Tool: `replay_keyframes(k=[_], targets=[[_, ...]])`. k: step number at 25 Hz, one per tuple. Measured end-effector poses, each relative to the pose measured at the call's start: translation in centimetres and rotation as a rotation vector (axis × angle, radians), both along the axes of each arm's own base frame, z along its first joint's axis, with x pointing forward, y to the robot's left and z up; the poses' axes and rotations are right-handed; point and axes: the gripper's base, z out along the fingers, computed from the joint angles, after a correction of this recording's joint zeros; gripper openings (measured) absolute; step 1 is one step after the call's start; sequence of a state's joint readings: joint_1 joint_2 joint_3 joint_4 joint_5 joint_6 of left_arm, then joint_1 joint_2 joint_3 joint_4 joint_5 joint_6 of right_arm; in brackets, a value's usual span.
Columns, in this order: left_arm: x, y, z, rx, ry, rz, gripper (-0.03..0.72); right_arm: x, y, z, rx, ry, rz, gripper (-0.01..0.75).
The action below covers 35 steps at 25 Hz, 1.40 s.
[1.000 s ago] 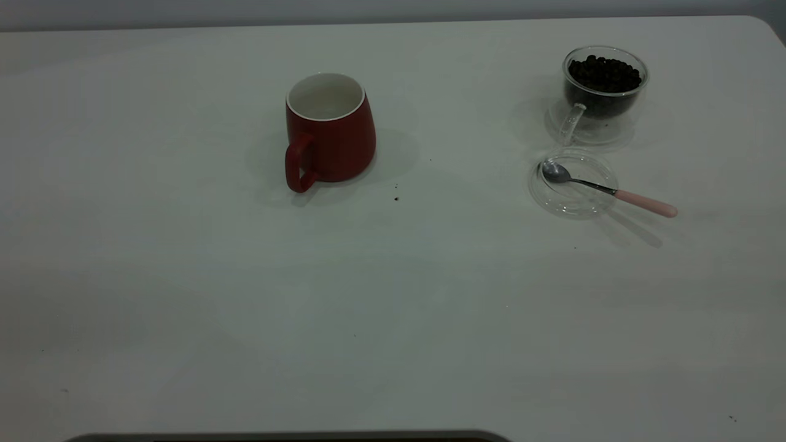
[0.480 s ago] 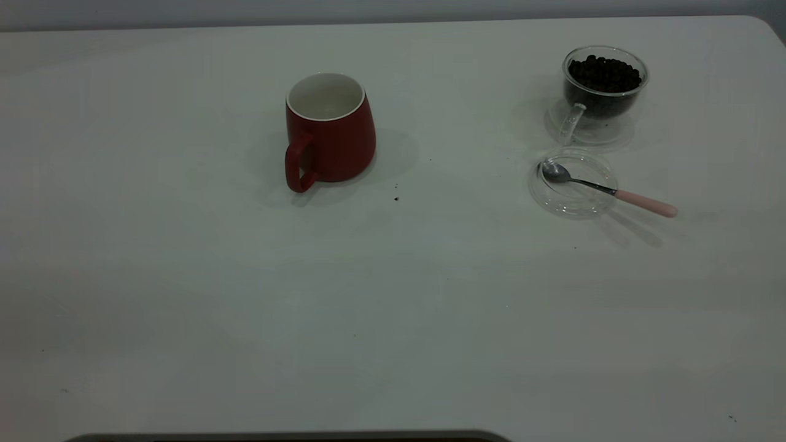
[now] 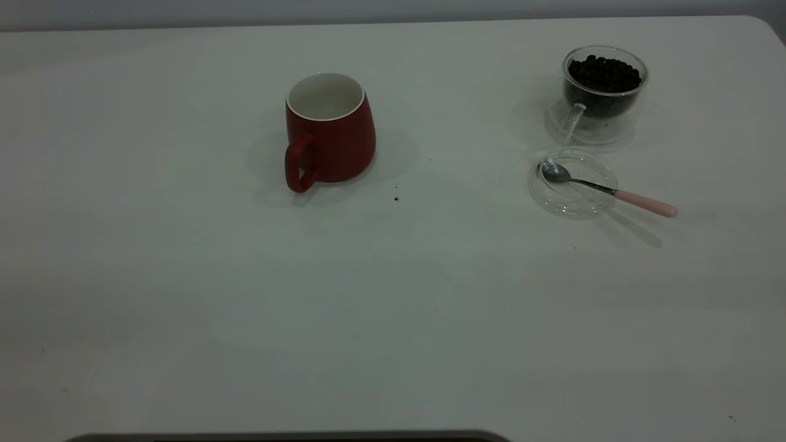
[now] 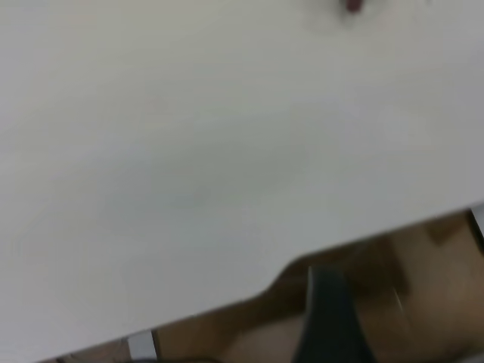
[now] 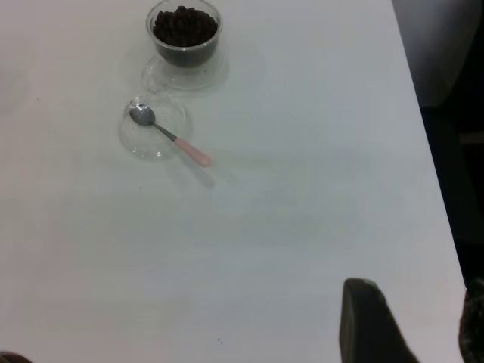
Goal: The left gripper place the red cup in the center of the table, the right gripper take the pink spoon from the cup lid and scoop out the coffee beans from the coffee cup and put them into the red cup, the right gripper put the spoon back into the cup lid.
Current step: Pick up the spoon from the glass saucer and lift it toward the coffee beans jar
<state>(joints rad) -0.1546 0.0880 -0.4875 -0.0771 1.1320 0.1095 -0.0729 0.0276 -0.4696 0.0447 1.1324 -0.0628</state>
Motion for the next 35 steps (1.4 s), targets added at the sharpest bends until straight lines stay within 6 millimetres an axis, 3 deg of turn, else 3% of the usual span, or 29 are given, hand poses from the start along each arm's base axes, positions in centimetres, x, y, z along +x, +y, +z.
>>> replay_keyframes(k=[8,35], targets=[[-1.4,0.2,-0.1,-0.015,-0.103,0.028,0.569,0.0,0.0,0.0,0.000,0.000,0.000,0.330],[-1.4,0.3,-0.1,-0.052,-0.093,0.077,0.569,0.0,0.0,0.0,0.001,0.000,-0.001,0.330]])
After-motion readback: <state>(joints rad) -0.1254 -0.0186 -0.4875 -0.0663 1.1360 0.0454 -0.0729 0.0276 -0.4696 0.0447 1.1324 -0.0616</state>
